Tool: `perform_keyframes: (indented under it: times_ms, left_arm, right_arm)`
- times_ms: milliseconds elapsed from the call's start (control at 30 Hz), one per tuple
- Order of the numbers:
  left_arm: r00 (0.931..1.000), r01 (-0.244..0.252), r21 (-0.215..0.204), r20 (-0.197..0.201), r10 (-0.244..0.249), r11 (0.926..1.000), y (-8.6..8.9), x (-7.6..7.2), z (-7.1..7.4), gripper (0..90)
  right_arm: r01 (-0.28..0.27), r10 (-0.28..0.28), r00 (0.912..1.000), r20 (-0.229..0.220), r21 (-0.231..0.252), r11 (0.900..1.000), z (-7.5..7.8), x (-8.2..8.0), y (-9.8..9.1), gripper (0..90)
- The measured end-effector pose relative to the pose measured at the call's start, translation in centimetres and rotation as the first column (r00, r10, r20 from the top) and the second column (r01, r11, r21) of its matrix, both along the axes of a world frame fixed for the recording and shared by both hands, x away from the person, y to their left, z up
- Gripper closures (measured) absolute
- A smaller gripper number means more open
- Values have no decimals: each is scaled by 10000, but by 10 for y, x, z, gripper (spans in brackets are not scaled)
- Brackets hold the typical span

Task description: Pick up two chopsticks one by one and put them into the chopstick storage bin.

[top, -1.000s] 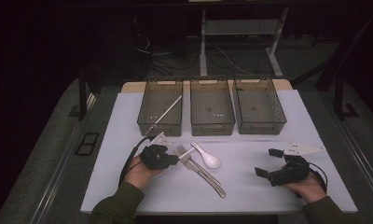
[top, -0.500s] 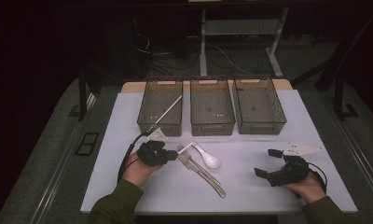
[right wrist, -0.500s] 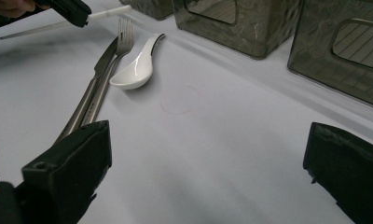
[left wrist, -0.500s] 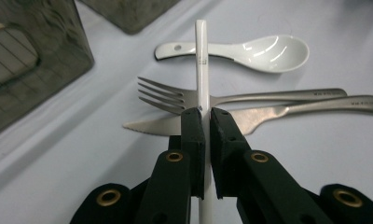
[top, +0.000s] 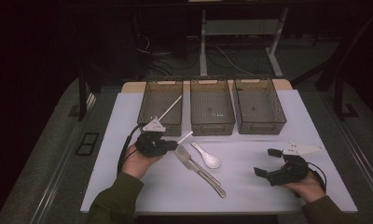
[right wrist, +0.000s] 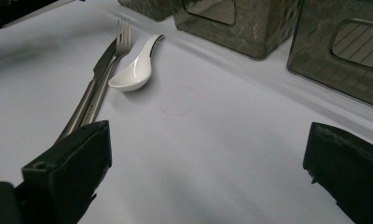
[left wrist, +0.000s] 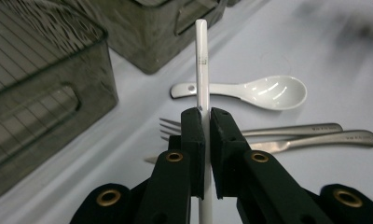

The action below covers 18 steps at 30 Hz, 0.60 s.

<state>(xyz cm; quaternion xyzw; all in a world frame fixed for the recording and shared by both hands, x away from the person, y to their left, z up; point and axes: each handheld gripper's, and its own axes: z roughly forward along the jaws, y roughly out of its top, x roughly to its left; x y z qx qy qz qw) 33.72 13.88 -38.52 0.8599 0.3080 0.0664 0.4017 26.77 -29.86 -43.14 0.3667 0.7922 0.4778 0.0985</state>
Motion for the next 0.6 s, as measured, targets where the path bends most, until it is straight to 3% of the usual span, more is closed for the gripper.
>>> perform_keyframes:
  times_ms: [267, 600]
  left_arm:
    - [9998, 15, 139, 180, -18, 9999, -6, 19, 17, 840]
    - [9984, -347, -85, 453, 350, 9994, -1, 42, 36, 840]
  right_arm:
    - [0, 0, 10000, -14, 46, 10000, 0, 0, 0, 9]
    - [21, -21, 10000, -28, 29, 10000, 0, 0, 0, 9]
